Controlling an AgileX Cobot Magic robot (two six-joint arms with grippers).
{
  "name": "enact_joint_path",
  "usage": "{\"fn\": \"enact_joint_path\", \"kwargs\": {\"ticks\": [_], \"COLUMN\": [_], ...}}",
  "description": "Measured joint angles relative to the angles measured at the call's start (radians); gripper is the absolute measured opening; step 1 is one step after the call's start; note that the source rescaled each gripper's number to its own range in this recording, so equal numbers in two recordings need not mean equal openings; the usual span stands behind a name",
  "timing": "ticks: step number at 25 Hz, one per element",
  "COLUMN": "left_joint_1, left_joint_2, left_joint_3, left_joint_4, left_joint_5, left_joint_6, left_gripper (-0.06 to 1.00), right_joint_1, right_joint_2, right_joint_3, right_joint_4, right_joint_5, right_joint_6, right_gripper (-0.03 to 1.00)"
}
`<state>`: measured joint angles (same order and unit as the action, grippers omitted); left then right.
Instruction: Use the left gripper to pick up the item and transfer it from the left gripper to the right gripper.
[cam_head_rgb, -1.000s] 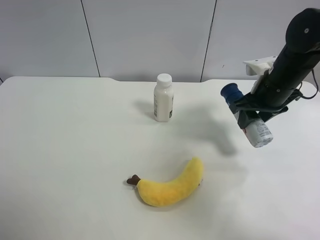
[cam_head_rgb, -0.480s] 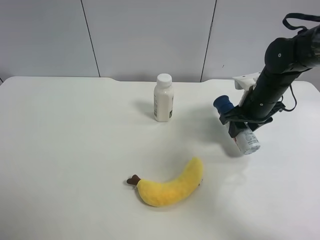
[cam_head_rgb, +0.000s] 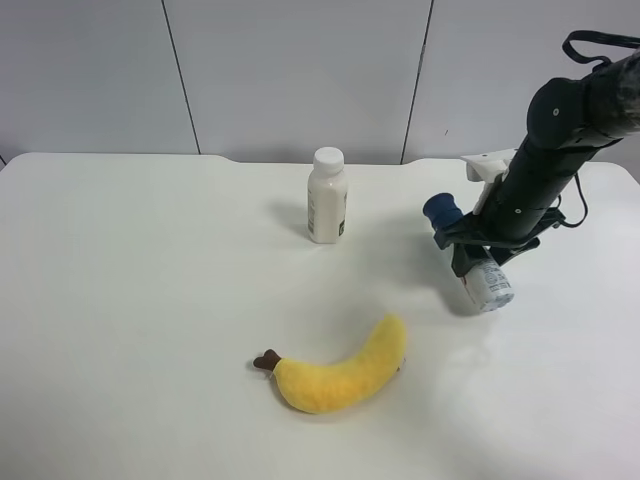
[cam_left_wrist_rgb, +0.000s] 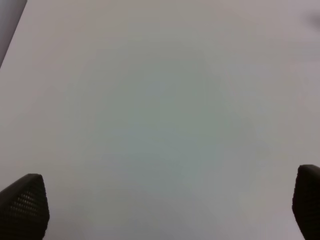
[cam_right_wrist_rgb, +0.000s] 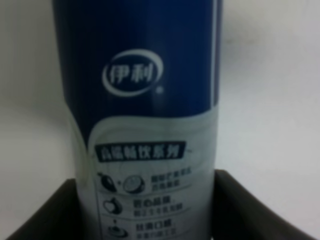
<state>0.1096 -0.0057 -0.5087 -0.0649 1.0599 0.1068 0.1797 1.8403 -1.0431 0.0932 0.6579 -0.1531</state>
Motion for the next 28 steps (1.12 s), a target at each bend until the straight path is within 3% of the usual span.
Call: {"fn": "enact_joint_path", "kwargs": {"ticks": [1,2,5,7,12,21,28], "left_joint_1": [0.000,0.000,0.000,0.000,0.000,0.000,0.000], "left_joint_2": [0.000,0.000,0.000,0.000,0.000,0.000,0.000], "left_joint_3": [0.000,0.000,0.000,0.000,0.000,0.000,0.000], "left_joint_4": [0.000,0.000,0.000,0.000,0.000,0.000,0.000], "left_joint_5": [0.000,0.000,0.000,0.000,0.000,0.000,0.000], "left_joint_6": [0.000,0.000,0.000,0.000,0.000,0.000,0.000], "left_gripper": [1.00,1.00,1.00,1.00,1.00,1.00,1.00], "right_joint_1": [0.000,0.000,0.000,0.000,0.000,0.000,0.000], "right_joint_2": [0.000,0.000,-0.001,-0.001,-0.001,-0.033,-0.234], "right_joint_3": [0.000,0.000,-0.003,-0.003,-0.003,-0.003,-0.003], "right_joint_4": [0.002,0.004,0.005,0.005,0.005,-0.010,-0.014], "right_joint_5": [0.000,0.000,0.000,0.000,0.000,0.007,0.110], "right_joint_6": [0.000,0.000,0.000,0.000,0.001,0.001,0.002], "right_gripper": [0.01,0.12,0.74,0.91,0.99,1.00,1.00]}}
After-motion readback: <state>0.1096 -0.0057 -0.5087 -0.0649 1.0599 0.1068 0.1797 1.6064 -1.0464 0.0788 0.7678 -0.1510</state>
